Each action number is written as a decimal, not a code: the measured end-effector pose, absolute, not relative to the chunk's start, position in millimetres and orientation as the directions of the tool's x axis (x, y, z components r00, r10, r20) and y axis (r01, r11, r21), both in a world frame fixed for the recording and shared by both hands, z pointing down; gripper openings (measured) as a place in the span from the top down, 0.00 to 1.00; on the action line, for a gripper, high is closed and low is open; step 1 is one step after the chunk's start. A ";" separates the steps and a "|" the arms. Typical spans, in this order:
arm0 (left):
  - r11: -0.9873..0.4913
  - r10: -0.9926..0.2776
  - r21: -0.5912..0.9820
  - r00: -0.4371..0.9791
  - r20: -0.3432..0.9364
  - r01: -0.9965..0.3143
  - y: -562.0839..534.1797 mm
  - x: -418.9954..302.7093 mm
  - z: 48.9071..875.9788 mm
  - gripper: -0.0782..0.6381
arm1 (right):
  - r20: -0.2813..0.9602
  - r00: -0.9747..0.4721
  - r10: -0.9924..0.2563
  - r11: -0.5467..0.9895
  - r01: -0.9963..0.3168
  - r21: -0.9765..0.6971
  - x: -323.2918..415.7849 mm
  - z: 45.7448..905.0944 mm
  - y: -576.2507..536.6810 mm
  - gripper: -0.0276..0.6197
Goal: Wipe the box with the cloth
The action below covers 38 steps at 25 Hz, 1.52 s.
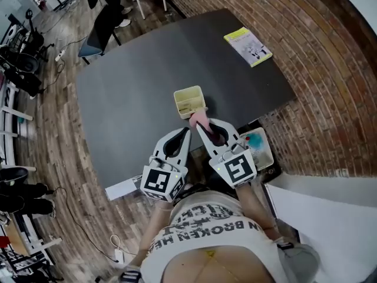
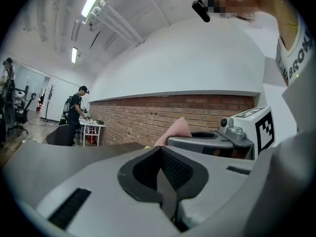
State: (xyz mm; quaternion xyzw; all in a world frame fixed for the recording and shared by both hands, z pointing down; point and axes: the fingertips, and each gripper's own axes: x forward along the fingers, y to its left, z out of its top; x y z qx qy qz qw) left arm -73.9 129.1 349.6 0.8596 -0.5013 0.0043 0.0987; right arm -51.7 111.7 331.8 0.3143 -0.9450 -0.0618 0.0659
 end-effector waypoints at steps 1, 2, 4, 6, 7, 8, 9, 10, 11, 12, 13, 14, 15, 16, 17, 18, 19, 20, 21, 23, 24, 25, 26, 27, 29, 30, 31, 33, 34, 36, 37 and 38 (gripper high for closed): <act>-0.466 -0.868 0.165 0.485 0.107 -0.869 118.4 -69.5 348.7 0.88 | 0.087 -0.803 -0.589 0.804 -0.572 0.162 -47.7 330.7 101.0 0.93; -0.453 -0.875 0.166 0.473 0.108 -0.876 108.2 -64.9 348.2 0.88 | 0.090 -0.811 -0.578 0.812 -0.561 0.162 -43.2 330.2 90.6 0.93; -0.422 -0.889 0.169 0.443 0.114 -0.890 90.3 -56.2 348.0 0.88 | 0.100 -0.827 -0.554 0.829 -0.536 0.160 -33.9 330.5 71.7 0.93; -0.397 -0.900 0.167 0.418 0.122 -0.903 74.4 -48.6 348.8 0.88 | 0.103 -0.844 -0.526 0.845 -0.506 0.174 -26.0 329.4 55.7 0.93; -0.388 -0.904 0.165 0.409 0.125 -0.907 66.9 -45.0 349.7 0.88 | 0.103 -0.851 -0.515 0.851 -0.494 0.178 -22.1 329.4 48.7 0.93; -0.379 -0.908 0.164 0.400 0.126 -0.911 60.1 -41.7 350.8 0.88 | 0.103 -0.857 -0.505 0.857 -0.484 0.178 -18.4 330.1 42.4 0.93; -0.368 -0.912 0.164 0.390 0.126 -0.915 54.2 -38.9 351.7 0.88 | 0.104 -0.862 -0.496 0.862 -0.475 0.175 -15.1 331.2 36.8 0.93; -0.356 -0.917 0.164 0.378 0.125 -0.920 48.9 -36.5 352.1 0.88 | 0.105 -0.868 -0.486 0.868 -0.466 0.171 -12.5 332.4 31.6 0.93; -0.345 -0.922 0.162 0.365 0.125 -0.925 44.1 -34.6 352.2 0.88 | 0.106 -0.873 -0.476 0.874 -0.456 0.170 -10.8 333.4 26.9 0.93; -0.335 -0.926 0.160 0.355 0.125 -0.929 39.8 -33.3 352.2 0.88 | 0.107 -0.877 -0.467 0.878 -0.447 0.170 -9.7 334.3 22.5 0.93; -0.327 -0.929 0.158 0.347 0.127 -0.932 36.2 -32.8 352.2 0.88 | 0.111 -0.880 -0.461 0.881 -0.440 0.172 -8.9 335.4 18.7 0.93; -0.320 -0.931 0.158 0.341 0.132 -0.934 33.5 -33.2 352.5 0.88 | 0.117 -0.881 -0.458 0.883 -0.436 0.174 -8.3 336.8 15.5 0.93; -0.312 -0.932 0.156 0.334 0.140 -0.937 31.4 -34.7 353.1 0.88 | 0.124 -0.881 -0.456 0.884 -0.433 0.173 -7.7 338.3 12.9 0.93; -0.306 -0.933 0.153 0.328 0.149 -0.939 29.2 -36.9 354.0 0.88 | 0.130 -0.880 -0.456 0.885 -0.434 0.169 -7.1 339.5 10.2 0.93; -0.302 -0.933 0.150 0.324 0.157 -0.942 26.5 -39.7 355.3 0.88 | 0.133 -0.879 -0.458 0.885 -0.437 0.160 -6.4 340.5 7.1 0.93; -0.299 -0.933 0.147 0.321 0.163 -0.943 23.1 -42.7 357.0 0.88 | 0.136 -0.878 -0.460 0.885 -0.440 0.152 -5.5 342.0 3.5 0.93; -0.297 -0.932 0.145 0.320 0.168 -0.944 19.3 -45.7 358.7 0.88 | 0.139 -0.877 -0.460 0.885 -0.441 0.149 -4.3 344.9 -0.3 0.93; -0.299 -0.931 0.143 0.321 0.172 -0.943 15.2 -48.8 360.2 0.88 | 0.144 -0.876 -0.461 0.885 -0.441 0.152 -3.4 348.2 -3.9 0.93; -0.304 -0.929 0.141 0.326 0.174 -0.942 11.2 -51.8 361.5 0.88 | 0.150 -0.873 -0.464 0.883 -0.442 0.156 -3.0 351.1 -7.4 0.93; -0.318 -0.924 0.138 0.339 0.177 -0.938 2.6 -57.5 363.7 0.88 | 0.162 -0.865 -0.475 0.878 -0.452 0.159 -4.2 355.0 -14.3 0.93; -0.325 -0.921 0.139 0.346 0.177 -0.935 -1.8 -60.1 364.9 0.88 | 0.167 -0.861 -0.481 0.875 -0.458 0.158 -5.5 356.4 -17.7 0.93; -0.332 -0.918 0.141 0.354 0.178 -0.933 -6.1 -62.4 366.3 0.88 | 0.172 -0.857 -0.486 0.872 -0.463 0.159 -7.3 357.6 -21.0 0.93; -0.340 -0.915 0.144 0.362 0.179 -0.929 -10.2 -64.8 367.9 0.88 | 0.176 -0.854 -0.490 0.870 -0.466 0.162 -9.4 358.5 -24.3 0.93; -0.349 -0.910 0.146 0.372 0.182 -0.926 -14.1 -67.3 370.0 0.88 | 0.177 -0.850 -0.496 0.867 -0.471 0.164 -11.7 359.3 -27.8 0.93; -0.370 -0.900 0.146 0.393 0.190 -0.918 -21.2 -72.8 376.5 0.88 | 0.183 -0.839 -0.512 0.857 -0.487 0.168 -15.9 363.5 -35.0 0.93; -0.380 -0.894 0.147 0.403 0.194 -0.913 -24.5 -75.7 380.8 0.88 | 0.189 -0.832 -0.522 0.852 -0.496 0.170 -17.6 367.2 -38.7 0.93; -0.390 -0.889 0.149 0.414 0.197 -0.909 -27.4 -78.5 385.5 0.88 | 0.197 -0.825 -0.530 0.847 -0.503 0.174 -19.0 371.8 -42.2 0.93; -0.409 -0.876 0.148 0.433 0.210 -0.900 -30.8 -82.5 396.2 0.88 | 0.224 -0.810 -0.542 0.840 -0.511 0.184 -20.5 383.2 -47.8 0.93; -0.419 -0.869 0.141 0.441 0.223 -0.897 -32.1 -83.9 401.8 0.88 | 0.239 -0.803 -0.546 0.837 -0.514 0.188 -20.8 389.2 -50.4 0.93; -0.439 -0.851 0.130 0.458 0.256 -0.889 -35.3 -85.9 412.8 0.88 | 0.268 -0.787 -0.555 0.832 -0.521 0.191 -20.7 399.5 -56.7 0.93; -0.449 -0.841 0.131 0.467 0.271 -0.884 -36.2 -86.0 418.0 0.88 | 0.282 -0.779 -0.560 0.829 -0.526 0.190 -19.9 403.7 -59.7 0.93; -0.458 -0.831 0.133 0.477 0.285 -0.879 -36.8 -85.8 423.0 0.88 | 0.295 -0.772 -0.564 0.826 -0.532 0.187 -18.6 407.4 -62.6 0.93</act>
